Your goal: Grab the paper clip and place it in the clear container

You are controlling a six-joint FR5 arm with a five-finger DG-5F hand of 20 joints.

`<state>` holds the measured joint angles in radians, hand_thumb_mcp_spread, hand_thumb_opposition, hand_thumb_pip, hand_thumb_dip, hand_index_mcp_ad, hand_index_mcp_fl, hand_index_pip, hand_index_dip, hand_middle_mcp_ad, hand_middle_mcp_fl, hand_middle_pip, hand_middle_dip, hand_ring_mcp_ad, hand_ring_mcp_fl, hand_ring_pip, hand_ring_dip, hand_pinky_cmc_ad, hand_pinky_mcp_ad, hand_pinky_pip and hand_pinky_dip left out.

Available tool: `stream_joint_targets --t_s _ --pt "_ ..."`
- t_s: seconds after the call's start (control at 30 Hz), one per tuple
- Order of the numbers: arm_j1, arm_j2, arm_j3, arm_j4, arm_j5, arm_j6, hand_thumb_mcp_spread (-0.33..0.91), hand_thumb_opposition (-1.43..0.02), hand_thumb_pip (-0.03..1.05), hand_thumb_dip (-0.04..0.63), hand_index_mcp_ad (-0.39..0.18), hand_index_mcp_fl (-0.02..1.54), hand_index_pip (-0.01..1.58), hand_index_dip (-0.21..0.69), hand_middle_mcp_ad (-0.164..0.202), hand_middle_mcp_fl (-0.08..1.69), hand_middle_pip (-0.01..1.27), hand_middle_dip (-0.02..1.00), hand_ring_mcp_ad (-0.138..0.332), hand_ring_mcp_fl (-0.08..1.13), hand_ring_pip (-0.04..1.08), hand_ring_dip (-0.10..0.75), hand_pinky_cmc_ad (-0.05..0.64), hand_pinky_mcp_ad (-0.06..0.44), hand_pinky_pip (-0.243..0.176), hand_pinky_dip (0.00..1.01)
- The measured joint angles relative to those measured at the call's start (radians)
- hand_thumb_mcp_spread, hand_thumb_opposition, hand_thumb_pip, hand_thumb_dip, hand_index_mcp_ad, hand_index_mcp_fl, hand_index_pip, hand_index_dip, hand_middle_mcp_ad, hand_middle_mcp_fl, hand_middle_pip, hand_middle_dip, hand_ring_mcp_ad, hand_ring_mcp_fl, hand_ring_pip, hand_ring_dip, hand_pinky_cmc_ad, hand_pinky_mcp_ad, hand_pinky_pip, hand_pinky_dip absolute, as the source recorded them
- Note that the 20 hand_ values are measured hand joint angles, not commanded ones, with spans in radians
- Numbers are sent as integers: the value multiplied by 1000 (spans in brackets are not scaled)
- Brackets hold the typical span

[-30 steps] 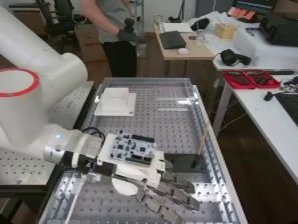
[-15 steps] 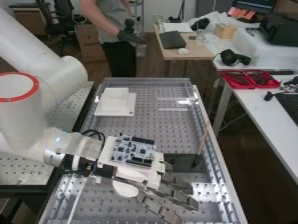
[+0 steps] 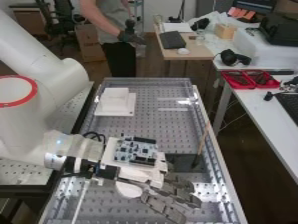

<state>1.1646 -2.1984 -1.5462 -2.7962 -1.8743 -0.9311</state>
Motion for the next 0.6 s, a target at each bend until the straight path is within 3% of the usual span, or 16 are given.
stream_joint_targets --t_s 0.4,0.6 --pt "-17 -13 21 -20 -53 -46 483 -822 538 251 -169 340 1330 70 -49 267 122 218 98 79 99 86 347 278 52 188" --pt "-27 -23 27 -13 -72 -51 524 -852 538 251 -171 424 1396 70 -49 283 122 220 98 96 99 86 347 278 52 188"
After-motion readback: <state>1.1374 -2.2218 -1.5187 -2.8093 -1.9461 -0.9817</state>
